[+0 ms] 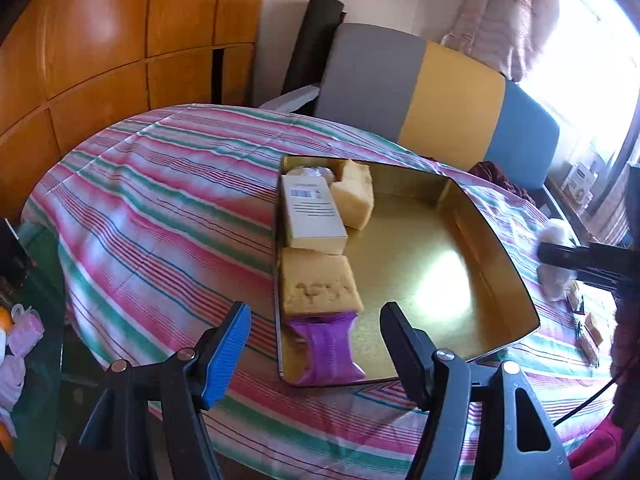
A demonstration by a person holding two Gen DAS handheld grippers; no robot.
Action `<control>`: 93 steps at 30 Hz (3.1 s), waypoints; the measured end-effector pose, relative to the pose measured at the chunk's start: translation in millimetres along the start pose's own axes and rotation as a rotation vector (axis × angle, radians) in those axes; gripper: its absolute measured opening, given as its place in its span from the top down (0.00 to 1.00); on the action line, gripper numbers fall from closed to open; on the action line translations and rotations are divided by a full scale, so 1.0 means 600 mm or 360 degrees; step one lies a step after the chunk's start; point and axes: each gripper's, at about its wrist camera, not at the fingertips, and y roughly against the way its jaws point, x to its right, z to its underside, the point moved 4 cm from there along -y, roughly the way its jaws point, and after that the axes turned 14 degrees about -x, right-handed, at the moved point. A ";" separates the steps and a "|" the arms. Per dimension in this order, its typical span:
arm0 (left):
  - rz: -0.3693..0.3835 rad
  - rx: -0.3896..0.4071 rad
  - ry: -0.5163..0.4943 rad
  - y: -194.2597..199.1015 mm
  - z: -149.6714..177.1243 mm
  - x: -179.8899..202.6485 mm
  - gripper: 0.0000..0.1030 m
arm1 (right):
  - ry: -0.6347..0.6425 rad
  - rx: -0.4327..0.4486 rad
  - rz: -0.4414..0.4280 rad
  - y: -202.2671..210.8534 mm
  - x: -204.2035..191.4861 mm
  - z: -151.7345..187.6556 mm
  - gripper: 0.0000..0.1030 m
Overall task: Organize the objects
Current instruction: 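Carry the wrapped white ball into the tray and open the right gripper, then move both grippers from the tray back to the remaining snacks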
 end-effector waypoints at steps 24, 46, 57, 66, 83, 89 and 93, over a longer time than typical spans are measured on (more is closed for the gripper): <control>0.0020 -0.0092 0.0145 -0.035 0.004 -0.059 0.34 | 0.0028 -0.0330 -0.0272 -0.263 -0.177 -0.118 0.30; 0.0017 -0.0001 0.0018 0.000 0.011 -0.008 0.34 | 0.0295 0.0074 0.0107 -0.092 -0.144 -0.003 0.10; 0.0022 -0.0010 -0.0102 0.001 0.022 0.034 0.34 | 0.0293 0.0163 0.0305 -0.044 -0.087 0.048 0.04; 0.0027 -0.0028 -0.0174 0.003 0.026 0.065 0.34 | 0.0171 0.0195 0.0416 -0.002 -0.002 0.067 0.03; 0.0173 -0.0119 -0.0437 -0.005 0.019 0.193 0.34 | -0.0403 0.0315 0.0665 0.150 0.310 0.080 0.03; 0.0263 -0.0128 -0.0682 -0.006 0.014 0.302 0.34 | -0.0817 0.0466 0.0672 0.192 0.459 0.117 0.03; 0.0308 -0.0163 -0.0778 -0.022 0.010 0.371 0.34 | -0.1214 0.0489 0.0509 0.198 0.541 0.160 0.03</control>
